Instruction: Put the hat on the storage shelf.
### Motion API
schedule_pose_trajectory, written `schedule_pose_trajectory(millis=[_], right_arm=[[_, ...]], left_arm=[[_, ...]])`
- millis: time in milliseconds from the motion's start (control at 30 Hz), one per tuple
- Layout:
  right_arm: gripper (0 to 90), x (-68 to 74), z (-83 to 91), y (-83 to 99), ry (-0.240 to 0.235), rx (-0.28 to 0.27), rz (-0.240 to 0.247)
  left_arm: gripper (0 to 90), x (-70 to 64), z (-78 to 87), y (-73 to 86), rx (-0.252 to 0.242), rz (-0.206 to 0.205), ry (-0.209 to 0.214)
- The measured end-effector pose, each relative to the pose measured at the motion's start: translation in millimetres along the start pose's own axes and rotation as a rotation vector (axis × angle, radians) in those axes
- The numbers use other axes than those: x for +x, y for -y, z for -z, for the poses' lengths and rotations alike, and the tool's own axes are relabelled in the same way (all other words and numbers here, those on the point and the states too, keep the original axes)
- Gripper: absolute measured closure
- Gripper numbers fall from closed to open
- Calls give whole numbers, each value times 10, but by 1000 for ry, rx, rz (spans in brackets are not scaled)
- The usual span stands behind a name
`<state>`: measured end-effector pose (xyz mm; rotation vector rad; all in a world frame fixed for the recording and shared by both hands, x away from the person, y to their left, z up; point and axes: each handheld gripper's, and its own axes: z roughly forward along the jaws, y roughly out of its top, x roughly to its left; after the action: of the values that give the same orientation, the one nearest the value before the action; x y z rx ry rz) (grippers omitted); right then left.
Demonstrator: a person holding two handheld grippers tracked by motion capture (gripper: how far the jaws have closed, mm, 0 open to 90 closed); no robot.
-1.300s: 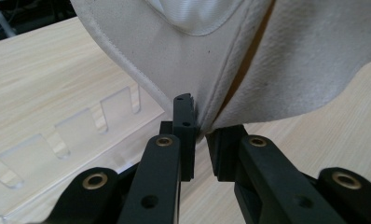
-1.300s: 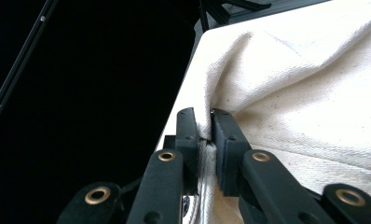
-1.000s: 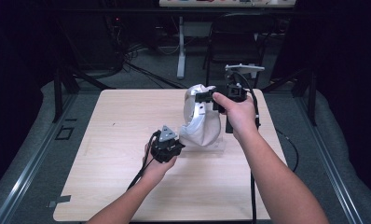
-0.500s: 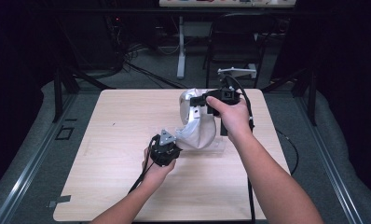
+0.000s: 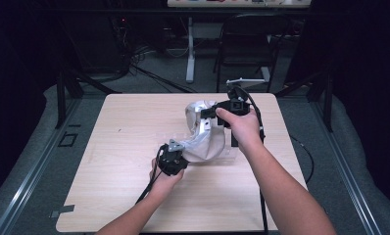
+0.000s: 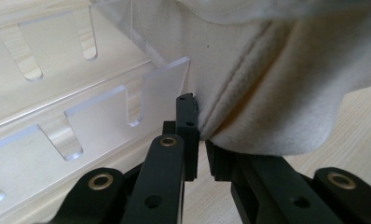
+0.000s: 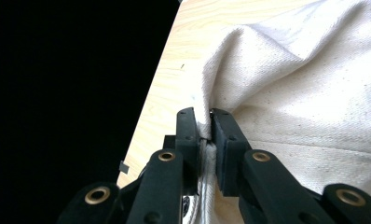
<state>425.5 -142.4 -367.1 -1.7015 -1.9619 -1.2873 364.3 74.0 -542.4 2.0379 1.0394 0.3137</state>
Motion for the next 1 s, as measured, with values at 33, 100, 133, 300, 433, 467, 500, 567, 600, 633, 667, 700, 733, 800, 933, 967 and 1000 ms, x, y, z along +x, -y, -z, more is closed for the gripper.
schedule_pose_trajectory(millis=[33,100,133,300,433,467,500,567,600,633,667,700,733,800,933,967,1000], right_arm=[[822,-12,-6,0,-2,8,-1],[822,-16,-7,0,-4,5,-4],[822,-19,-3,0,-2,7,-1],[821,-49,11,-4,-2,1,-8],[821,-66,10,1,1,1,-14],[821,-66,11,2,1,2,-15],[820,-65,11,3,0,4,-13],[820,-62,14,5,-1,4,-13],[820,-62,14,5,-1,4,-13],[819,-64,16,5,2,5,-12],[819,-64,16,5,2,5,-12],[819,-68,18,4,5,8,-10],[818,-71,20,2,6,5,-12],[817,-74,25,-1,10,0,-13],[812,-68,28,4,13,-7,-12],[809,-65,31,7,14,-5,-8],[809,-65,31,7,14,-5,-8]], left_arm=[[851,-17,-2,5,-2,-11,-8],[851,-31,-3,9,-4,-17,-15],[850,-28,-2,10,-5,-21,-16],[819,-43,10,42,-22,-38,-11],[784,-35,36,63,-26,-30,4],[777,-35,36,63,-26,-30,4],[767,-40,49,64,-29,-38,3],[735,-57,65,65,-35,-37,3],[707,-57,65,65,-35,-37,3],[670,-65,75,64,-37,-48,-3],[670,-73,80,66,-42,-50,-7],[644,-76,100,65,-40,-56,-1],[635,-78,115,64,-45,-57,3],[609,-84,150,63,-52,-61,7],[558,-108,233,88,-73,-74,12],[549,-110,256,89,-72,-78,13],[538,-110,256,89,-72,-78,13]])
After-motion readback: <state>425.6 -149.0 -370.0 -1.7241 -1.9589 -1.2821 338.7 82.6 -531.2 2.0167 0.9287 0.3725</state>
